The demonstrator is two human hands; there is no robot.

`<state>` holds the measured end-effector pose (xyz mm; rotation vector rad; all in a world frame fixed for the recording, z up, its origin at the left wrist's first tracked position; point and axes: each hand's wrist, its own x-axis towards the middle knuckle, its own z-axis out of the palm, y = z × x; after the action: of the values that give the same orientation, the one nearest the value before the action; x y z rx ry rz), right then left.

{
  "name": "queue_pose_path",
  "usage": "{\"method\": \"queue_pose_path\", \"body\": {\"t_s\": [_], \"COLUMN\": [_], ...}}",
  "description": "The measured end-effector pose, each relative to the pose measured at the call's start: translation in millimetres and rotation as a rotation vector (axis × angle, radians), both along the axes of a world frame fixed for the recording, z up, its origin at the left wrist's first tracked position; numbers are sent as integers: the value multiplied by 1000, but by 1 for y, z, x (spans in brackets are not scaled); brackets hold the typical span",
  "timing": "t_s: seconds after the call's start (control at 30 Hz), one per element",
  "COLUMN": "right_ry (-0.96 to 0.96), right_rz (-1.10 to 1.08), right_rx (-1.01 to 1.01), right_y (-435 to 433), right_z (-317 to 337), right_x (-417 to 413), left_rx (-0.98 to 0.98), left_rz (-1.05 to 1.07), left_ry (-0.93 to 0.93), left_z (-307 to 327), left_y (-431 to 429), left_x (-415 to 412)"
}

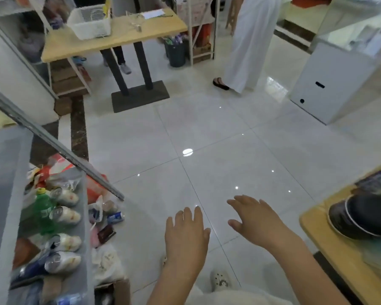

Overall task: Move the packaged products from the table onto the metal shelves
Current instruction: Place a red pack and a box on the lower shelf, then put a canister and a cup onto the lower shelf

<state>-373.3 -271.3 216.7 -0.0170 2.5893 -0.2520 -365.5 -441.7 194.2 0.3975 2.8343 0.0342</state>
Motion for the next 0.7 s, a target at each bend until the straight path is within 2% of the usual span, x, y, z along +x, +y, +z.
{"method": "queue_pose_path", "body": {"t_s": [0.1,0.27,0.43,0.5,0.7], "right_ry": [27,139,144,120,80], "right_rz": [-194,-559,-857,-957,-1256], "right_rx": [18,66,113,95,121], "right_y": [48,92,86,81,69], "right_z": [-2,3,8,11,16], "right_x": [36,97,164,194,293], "left_rx": [37,33,-32,-11,27], "left_rz": [-184,-425,-731,-818,-1069], "left_ry": [29,92,-47,-6,-56], "left_z": [-14,-3,13,12,8], "left_y": [34,74,112,130,191], "left_x": [18,5,7,14,77]}}
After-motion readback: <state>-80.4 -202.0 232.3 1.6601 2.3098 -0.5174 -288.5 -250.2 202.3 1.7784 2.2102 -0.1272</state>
